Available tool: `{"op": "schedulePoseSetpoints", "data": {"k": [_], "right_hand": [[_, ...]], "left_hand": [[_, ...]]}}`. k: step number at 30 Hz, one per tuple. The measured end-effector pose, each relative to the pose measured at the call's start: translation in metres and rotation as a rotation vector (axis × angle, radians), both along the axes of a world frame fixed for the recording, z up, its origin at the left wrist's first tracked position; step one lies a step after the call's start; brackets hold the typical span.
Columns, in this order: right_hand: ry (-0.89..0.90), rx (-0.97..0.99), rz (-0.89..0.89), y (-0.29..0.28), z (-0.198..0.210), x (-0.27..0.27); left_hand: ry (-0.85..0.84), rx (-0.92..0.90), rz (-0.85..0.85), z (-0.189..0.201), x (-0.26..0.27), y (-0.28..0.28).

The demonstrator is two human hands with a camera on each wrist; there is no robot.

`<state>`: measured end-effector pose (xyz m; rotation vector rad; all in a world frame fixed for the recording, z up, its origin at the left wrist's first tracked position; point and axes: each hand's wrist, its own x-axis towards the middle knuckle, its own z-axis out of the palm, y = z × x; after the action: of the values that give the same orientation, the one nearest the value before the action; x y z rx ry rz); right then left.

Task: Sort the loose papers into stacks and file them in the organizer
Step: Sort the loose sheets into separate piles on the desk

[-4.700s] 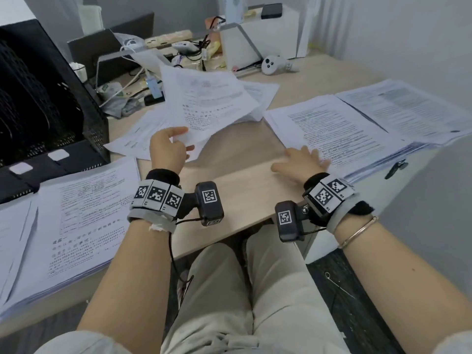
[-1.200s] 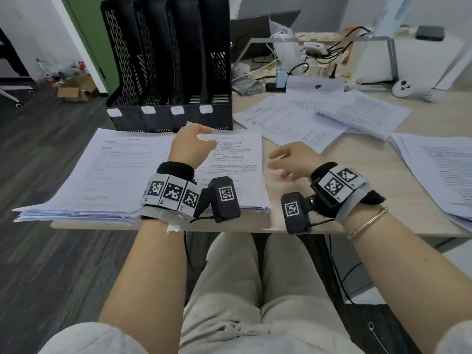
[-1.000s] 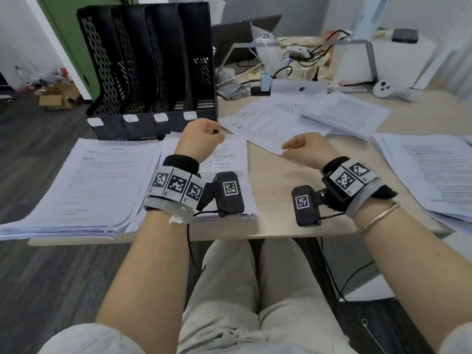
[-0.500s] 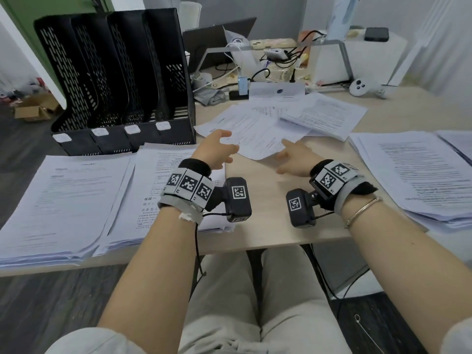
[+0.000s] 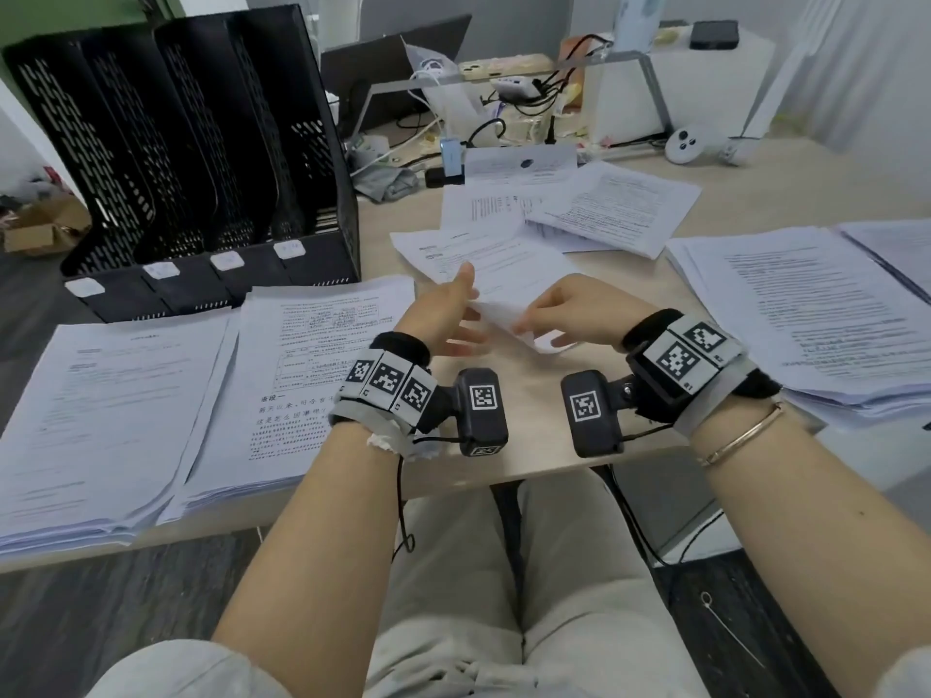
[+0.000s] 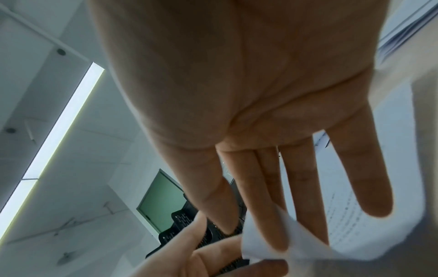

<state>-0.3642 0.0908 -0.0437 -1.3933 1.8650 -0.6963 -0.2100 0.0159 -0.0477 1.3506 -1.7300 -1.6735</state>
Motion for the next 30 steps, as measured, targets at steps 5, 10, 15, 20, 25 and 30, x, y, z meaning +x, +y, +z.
{"op": "schedulePoseSetpoints", "data": {"k": [5,10,15,20,25,30], "right_hand": [[-0.087,-0.086,-0.009,0.016,0.001,-0.005],[-0.006,-0.218,-0.199,0.036,-0.006,-0.03],[0.066,-0.149,-0.467,0.062,-0.023,-0.069],[0.233,0.084,-0.552,0.083,-0.032,-0.092],[0.259,0.184,-0.569,0.092,-0.042,-0.097],[0.271,0.198,-0.576,0.098,-0.044,-0.096]], "left_hand": [[-0.071,-0.023,0.036,-0.009,-0.003,0.003],[-0.098,-0.158,0.12,-0.016,-0.016,0.008],[-0.029,-0.192,0.134,-0.009,-0.036,0.026],[0.096,-0.134,0.194,0.001,-0.05,0.038],[0.234,-0.302,0.328,0.0,-0.06,0.032],[0.323,-0.43,0.468,-0.002,-0.072,0.032]]}}
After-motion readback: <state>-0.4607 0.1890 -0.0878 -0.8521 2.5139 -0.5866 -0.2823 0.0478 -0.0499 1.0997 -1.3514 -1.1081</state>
